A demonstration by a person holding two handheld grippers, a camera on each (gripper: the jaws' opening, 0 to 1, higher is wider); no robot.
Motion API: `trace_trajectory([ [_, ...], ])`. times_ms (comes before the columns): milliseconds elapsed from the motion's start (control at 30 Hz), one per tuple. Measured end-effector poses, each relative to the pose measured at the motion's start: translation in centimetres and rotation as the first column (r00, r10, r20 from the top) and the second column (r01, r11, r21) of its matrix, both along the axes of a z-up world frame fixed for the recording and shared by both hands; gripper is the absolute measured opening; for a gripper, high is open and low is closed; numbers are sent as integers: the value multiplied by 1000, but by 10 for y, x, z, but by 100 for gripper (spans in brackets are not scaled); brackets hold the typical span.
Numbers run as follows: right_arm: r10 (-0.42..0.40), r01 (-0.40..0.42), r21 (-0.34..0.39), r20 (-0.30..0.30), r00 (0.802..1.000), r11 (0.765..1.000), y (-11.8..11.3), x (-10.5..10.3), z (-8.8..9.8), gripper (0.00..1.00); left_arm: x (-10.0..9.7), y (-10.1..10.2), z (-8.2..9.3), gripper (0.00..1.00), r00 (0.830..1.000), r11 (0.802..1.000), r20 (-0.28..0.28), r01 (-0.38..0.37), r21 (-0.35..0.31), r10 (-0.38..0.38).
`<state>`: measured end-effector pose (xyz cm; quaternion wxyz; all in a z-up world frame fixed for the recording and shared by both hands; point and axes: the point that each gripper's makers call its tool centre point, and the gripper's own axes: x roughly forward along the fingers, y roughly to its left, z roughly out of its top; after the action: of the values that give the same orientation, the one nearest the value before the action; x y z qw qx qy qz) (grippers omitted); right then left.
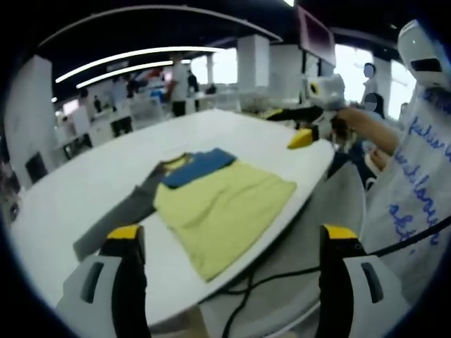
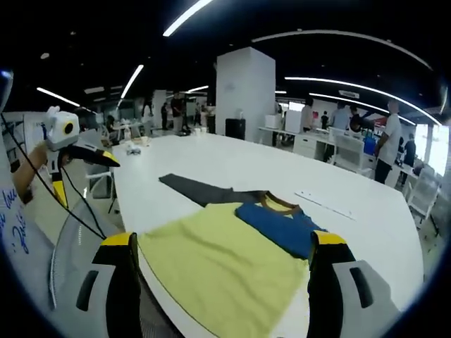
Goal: Fold the garment on the visible template until the final outline fits inside the template.
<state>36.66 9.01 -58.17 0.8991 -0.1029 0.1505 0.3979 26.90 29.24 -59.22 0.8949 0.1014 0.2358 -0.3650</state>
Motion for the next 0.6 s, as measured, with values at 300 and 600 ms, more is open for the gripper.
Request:
trace_trajectory([
  [300, -13, 13, -8, -11, 1000, 1000, -11, -4, -3, 100, 4, -4, -2, 99, 1000, 999, -8, 29, 14, -29],
  [600, -24, 24, -19, -21, 999, 1000, -19, -9, -4, 100, 7, -9, -2, 99, 999, 999, -2, 38, 7, -38],
])
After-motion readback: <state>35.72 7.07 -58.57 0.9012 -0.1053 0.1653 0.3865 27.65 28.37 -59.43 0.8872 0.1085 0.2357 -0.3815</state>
